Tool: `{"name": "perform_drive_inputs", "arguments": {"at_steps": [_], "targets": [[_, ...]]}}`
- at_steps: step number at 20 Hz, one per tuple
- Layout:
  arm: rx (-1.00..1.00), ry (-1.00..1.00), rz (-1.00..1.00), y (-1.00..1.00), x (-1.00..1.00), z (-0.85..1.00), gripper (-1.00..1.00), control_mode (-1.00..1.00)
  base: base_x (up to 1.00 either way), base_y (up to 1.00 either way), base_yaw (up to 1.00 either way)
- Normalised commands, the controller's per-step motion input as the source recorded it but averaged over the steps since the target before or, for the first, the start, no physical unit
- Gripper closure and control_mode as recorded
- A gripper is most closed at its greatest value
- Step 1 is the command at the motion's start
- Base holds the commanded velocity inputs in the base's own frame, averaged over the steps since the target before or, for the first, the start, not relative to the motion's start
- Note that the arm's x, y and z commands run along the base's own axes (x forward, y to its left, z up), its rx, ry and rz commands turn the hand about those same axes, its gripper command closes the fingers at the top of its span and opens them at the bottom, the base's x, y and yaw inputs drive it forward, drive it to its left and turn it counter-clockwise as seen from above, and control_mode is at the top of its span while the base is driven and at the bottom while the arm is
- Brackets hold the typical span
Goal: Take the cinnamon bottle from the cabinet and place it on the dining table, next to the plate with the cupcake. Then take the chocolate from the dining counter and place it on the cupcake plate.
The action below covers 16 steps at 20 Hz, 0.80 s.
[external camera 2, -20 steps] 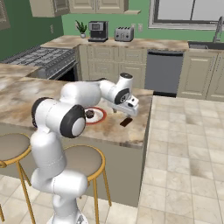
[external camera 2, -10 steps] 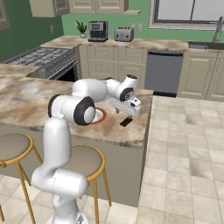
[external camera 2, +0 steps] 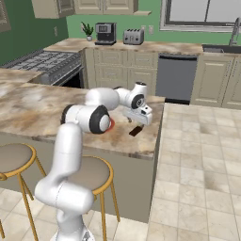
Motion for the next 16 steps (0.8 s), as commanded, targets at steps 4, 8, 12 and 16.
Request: {"name": "perform_drive_inputs", "arguments": {"at_steps": [4, 8, 12, 16], "targets": [[-0.02, 0.02, -0.02, 0.03, 0.31, -0.37, -1.00, -1.00, 0.00, 0.00, 0.00], [0.00, 0.01, -0.01, 0.00, 0.27, -0.40, -1.00, -1.00, 0.00, 0.00, 0.00], [0.00, 0.00, 0.00, -0.06, 0.04, -0.32, -1.00, -1.00, 0.00, 0.00, 0.00], [0.00, 0.05, -0.01, 0.00, 0.04, -0.34, -1.00, -1.00, 0.00, 0.00, 0.00]]}}
